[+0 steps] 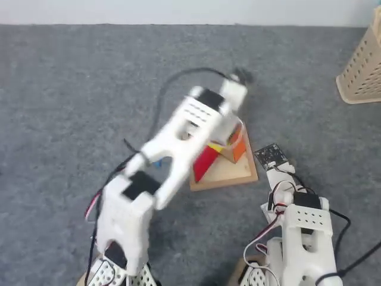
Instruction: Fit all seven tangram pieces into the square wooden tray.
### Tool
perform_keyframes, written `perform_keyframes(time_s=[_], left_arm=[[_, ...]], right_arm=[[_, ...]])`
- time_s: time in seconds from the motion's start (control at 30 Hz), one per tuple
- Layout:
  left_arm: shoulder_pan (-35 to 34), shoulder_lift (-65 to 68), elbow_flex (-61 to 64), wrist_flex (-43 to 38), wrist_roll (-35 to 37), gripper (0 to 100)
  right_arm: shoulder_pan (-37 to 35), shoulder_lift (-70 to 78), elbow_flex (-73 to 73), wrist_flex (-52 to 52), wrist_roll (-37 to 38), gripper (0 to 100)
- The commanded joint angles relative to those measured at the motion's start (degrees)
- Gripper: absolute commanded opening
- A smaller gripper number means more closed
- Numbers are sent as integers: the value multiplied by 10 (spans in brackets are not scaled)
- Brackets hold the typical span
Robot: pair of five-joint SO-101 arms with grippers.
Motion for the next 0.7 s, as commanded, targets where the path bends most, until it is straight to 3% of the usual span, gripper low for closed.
perform_keyframes(time_s=[0.0, 0.13, 0.37, 0.47, 0.6, 0.67], left_arm=[[-42, -182, 22, 53, -21, 57], [-142, -315, 117, 71, -71, 137], [-338, -412, 317, 58, -222, 136], [-370, -427, 407, 63, -331, 137], [-370, -431, 494, 136, -516, 147], [-365, -431, 516, 164, -573, 180]], right_arm=[[9, -7, -1, -8, 8, 6], [9, -7, -1, -8, 8, 6], [9, -7, -1, -8, 8, 6], [9, -7, -1, -8, 8, 6], [9, -7, -1, -8, 8, 6], [9, -7, -1, -8, 8, 6]])
